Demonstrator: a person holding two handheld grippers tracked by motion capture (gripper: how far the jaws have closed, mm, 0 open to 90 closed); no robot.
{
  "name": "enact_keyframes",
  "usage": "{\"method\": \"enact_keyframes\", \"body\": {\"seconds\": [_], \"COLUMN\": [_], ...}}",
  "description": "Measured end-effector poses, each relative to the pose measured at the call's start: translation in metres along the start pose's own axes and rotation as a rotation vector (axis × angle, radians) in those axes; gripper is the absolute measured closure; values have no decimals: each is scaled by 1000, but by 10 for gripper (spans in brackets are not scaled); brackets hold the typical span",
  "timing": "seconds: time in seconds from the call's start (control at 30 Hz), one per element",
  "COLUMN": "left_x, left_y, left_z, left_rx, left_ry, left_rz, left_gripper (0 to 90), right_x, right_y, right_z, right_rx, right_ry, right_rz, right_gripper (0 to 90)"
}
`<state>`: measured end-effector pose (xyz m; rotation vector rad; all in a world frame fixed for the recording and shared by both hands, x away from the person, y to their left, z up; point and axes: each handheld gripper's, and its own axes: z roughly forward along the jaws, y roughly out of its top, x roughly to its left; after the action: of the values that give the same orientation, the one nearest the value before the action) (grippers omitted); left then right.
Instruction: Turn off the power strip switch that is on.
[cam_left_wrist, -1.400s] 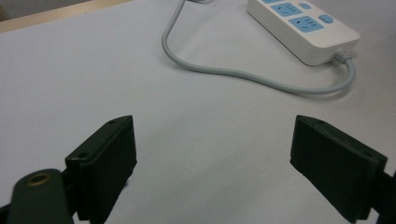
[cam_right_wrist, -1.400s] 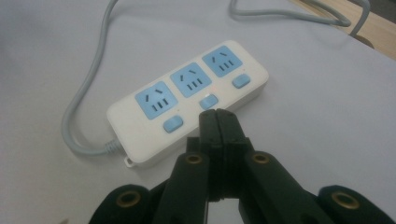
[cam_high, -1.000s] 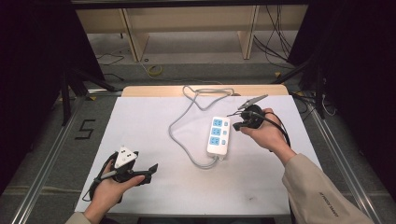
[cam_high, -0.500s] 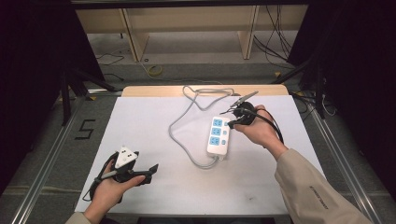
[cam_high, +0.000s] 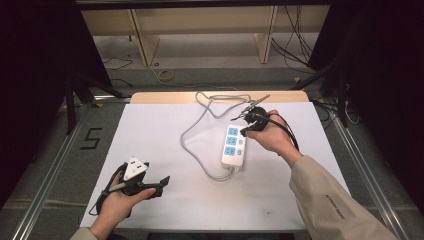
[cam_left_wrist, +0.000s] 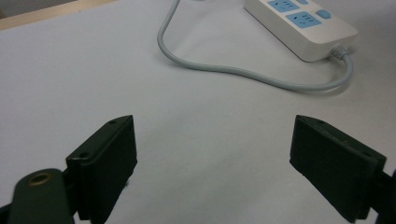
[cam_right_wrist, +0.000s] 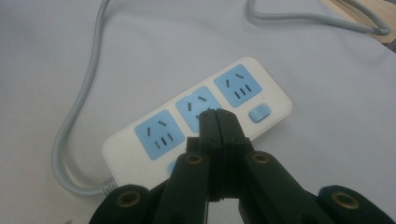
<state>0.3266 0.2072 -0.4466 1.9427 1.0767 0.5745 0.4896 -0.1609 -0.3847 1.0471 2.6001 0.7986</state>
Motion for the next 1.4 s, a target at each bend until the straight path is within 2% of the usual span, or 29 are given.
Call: {"method": "enact_keyframes", "body": {"seconds": [0.23,0.63,1.0,1.4], "left_x": [0,-3,-6,-6], "left_y": [0,0,0,0], "left_z": [0,2,3,4], "left_rx": [-3,23,24,21], "left_ry": [-2,-19,-23,-22], "left_rz": [-1,17,32,28], "left_gripper": [144,143,148,149], "right_x": [-1,-2,-3,-6], "right_y": [3,4,9,12], "right_z": [8,15,21,27], "right_rx": [29,61,83,108], "right_ry": [-4,-14,-22,-23], "right_rz": [5,9,11,18], "right_gripper": [900,900,900,900]}}
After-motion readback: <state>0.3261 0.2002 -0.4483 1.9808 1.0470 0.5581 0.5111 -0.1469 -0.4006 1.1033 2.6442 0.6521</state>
